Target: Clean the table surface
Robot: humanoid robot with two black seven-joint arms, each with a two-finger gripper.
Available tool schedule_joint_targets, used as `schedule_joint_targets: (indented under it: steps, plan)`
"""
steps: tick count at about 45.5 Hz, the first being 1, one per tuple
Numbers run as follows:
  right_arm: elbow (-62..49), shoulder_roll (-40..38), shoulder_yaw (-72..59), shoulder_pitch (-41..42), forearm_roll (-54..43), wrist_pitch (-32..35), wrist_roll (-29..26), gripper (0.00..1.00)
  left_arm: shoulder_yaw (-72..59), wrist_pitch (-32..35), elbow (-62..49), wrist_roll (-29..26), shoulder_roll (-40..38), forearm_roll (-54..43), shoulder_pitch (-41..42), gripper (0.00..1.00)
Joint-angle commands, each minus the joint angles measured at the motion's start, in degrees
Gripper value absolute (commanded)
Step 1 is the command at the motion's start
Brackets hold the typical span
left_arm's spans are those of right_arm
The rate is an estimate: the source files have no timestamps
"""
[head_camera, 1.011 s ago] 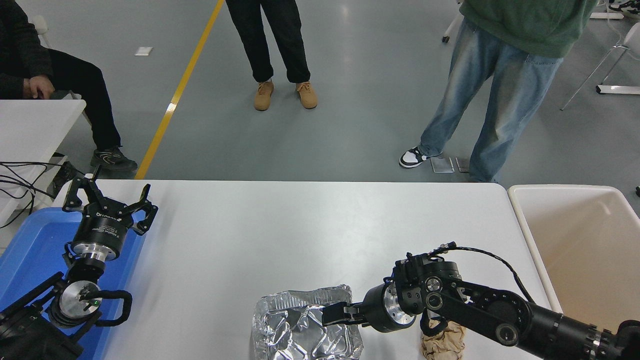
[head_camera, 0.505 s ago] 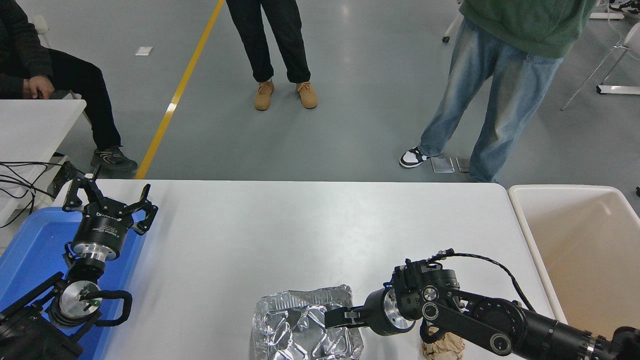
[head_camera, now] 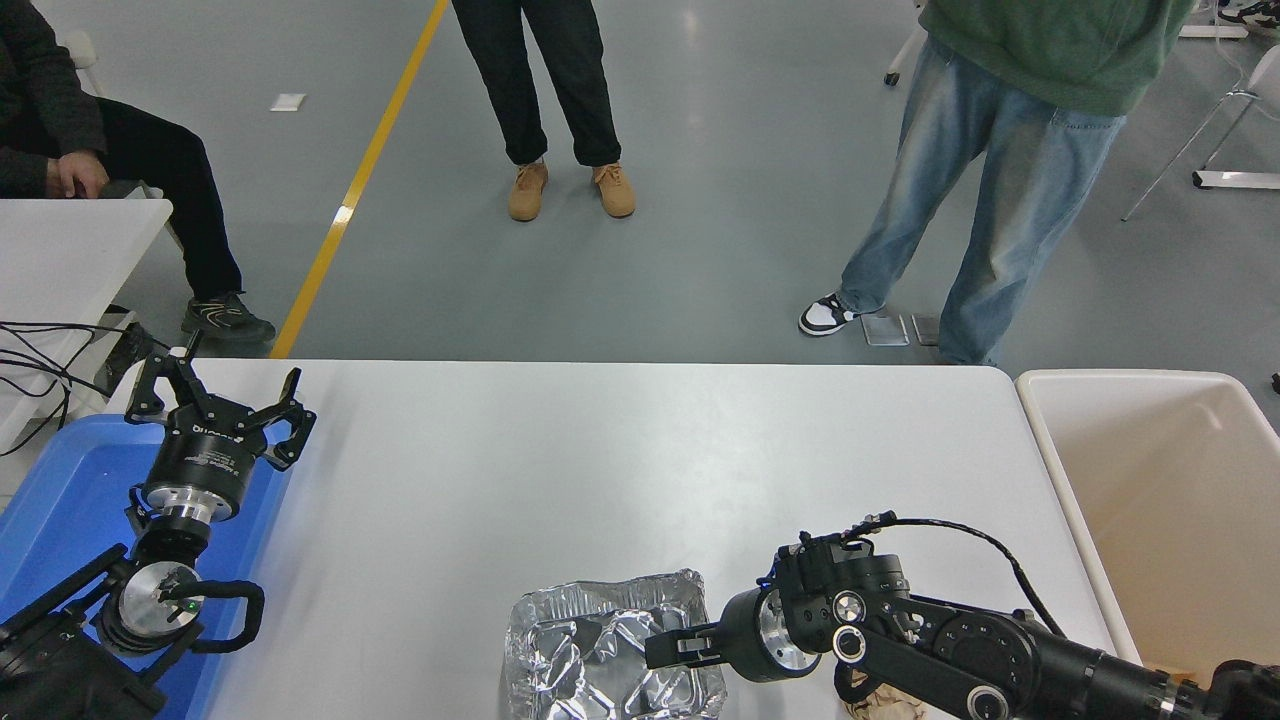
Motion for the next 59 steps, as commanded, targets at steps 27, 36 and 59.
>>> schedule_joint_targets:
  steps: [27,36,59]
  plan:
    - [-0.2,-0.46,-2.06,2.18,-0.75,-0.02,5.52,0.0,0.0,0.0,0.0,0.0,0.0,-0.05,0.0,0.99]
    - [0.15,-1.07,-2.41,4.28,-0.49,0.6,4.99,0.0,0.0,0.0,0.08,0.0,0.0,0.04,0.0,0.99]
    - [9.82,-13.63,-3.2,11.32,11.11,11.15,3.76,0.0,0.0,0.0,0.0,0.0,0.0,0.04,0.0,0.99]
